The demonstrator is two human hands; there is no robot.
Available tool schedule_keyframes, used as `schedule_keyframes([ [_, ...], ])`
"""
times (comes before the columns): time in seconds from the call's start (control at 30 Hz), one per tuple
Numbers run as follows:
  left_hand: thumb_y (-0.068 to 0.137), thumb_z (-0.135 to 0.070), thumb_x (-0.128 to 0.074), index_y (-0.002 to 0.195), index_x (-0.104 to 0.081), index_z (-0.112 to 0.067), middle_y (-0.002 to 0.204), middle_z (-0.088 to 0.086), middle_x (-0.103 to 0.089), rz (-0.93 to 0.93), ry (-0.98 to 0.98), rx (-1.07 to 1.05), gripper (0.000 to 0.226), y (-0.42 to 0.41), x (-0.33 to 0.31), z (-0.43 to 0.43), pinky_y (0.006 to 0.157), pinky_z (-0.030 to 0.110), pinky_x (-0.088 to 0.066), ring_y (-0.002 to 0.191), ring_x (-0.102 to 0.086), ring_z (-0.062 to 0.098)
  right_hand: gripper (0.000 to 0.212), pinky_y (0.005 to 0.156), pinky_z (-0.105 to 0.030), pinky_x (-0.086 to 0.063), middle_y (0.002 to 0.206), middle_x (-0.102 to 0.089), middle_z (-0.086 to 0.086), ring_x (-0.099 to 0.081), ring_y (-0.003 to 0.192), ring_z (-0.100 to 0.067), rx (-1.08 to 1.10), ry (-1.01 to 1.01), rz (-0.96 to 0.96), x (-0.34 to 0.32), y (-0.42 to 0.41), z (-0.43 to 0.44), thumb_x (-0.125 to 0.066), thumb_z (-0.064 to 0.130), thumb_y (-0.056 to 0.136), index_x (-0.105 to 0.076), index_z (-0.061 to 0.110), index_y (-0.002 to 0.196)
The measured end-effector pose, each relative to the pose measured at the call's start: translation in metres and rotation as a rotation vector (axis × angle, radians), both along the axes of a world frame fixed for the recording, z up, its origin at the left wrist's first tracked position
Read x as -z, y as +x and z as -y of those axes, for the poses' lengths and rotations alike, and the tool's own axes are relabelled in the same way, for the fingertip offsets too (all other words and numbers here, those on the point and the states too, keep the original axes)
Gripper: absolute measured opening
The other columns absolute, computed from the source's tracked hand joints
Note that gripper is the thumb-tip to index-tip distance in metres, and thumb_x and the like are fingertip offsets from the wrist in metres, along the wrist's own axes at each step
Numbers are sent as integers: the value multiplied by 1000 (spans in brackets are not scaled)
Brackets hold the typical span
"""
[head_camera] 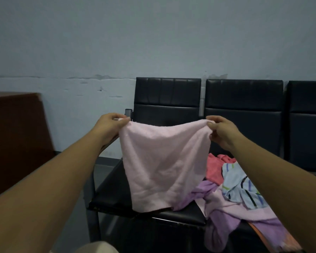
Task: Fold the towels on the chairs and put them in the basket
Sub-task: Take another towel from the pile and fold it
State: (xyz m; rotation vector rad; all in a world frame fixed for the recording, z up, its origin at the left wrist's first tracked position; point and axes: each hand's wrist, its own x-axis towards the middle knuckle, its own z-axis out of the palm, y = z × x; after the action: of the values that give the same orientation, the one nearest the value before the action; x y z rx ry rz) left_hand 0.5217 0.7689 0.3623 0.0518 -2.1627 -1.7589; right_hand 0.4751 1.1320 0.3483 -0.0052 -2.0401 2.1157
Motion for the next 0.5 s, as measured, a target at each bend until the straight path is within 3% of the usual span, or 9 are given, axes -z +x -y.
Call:
schedule_keyframes([
  [0.03, 89, -9, -73, 117, -67, -7, 108, 7, -68, 1, -24, 52, 29, -2, 0, 0, 76, 27, -56, 89, -67, 17, 26, 79, -39, -57, 109, -69, -12, -65, 96, -27, -13, -44, -27, 1, -2, 0, -59, 0, 94, -70, 17, 109],
  [0.1, 86, 1, -72, 127, -64, -7, 113, 5, -67, 9, -320, 38, 43, -8, 4, 0, 84, 26, -52, 95, -66, 16, 29, 84, -35, -56, 108, -70, -9, -65, 94, -22, 23, -17, -61, 5, -7, 1, -64, 0, 91, -72, 16, 113],
  [0.17, 88, -1, -67, 125, -68, -10, 118, 7, -69, -21, -580, -78, 38, -19, 9, -2, 92, 33, -51, 107, -65, 23, 25, 91, -37, -56, 111, -70, -6, -63, 102, -22, 97, 42, -56, 14, -18, -1, -70, 5, 87, -76, 21, 106],
  [0.2, 90, -2, -64, 120, -72, -11, 116, 8, -71, -42, -612, -121, 32, -25, 13, -3, 92, 36, -52, 108, -65, 26, 23, 92, -37, -56, 113, -69, -5, -63, 105, -23, 120, 53, -42, 19, -23, -3, -72, 7, 86, -76, 23, 102],
  [0.37, 97, -10, -54, 94, -70, -11, 98, 15, -68, 27, -505, -154, 16, -61, 33, 1, 75, 39, -57, 92, -66, 33, 15, 77, -30, -54, 102, -71, -5, -66, 96, -21, 194, 228, -36, 51, -55, -4, -74, 9, 83, -75, 17, 96],
  [0.43, 98, -11, -56, 100, -67, -9, 102, 15, -66, 36, -352, -153, 12, -80, 42, 4, 74, 44, -62, 93, -66, 34, 12, 80, -35, -57, 97, -72, -3, -67, 96, -22, 202, 283, -33, 61, -74, 0, -75, 11, 81, -74, 22, 86],
  [0.5, 98, -13, -60, 111, -65, -10, 106, 12, -63, 37, -238, -172, 15, -101, 46, 4, 71, 39, -60, 94, -64, 30, 12, 83, -38, -58, 93, -73, -2, -68, 95, -23, 223, 329, -32, 66, -99, 6, -76, 14, 81, -73, 25, 79],
])
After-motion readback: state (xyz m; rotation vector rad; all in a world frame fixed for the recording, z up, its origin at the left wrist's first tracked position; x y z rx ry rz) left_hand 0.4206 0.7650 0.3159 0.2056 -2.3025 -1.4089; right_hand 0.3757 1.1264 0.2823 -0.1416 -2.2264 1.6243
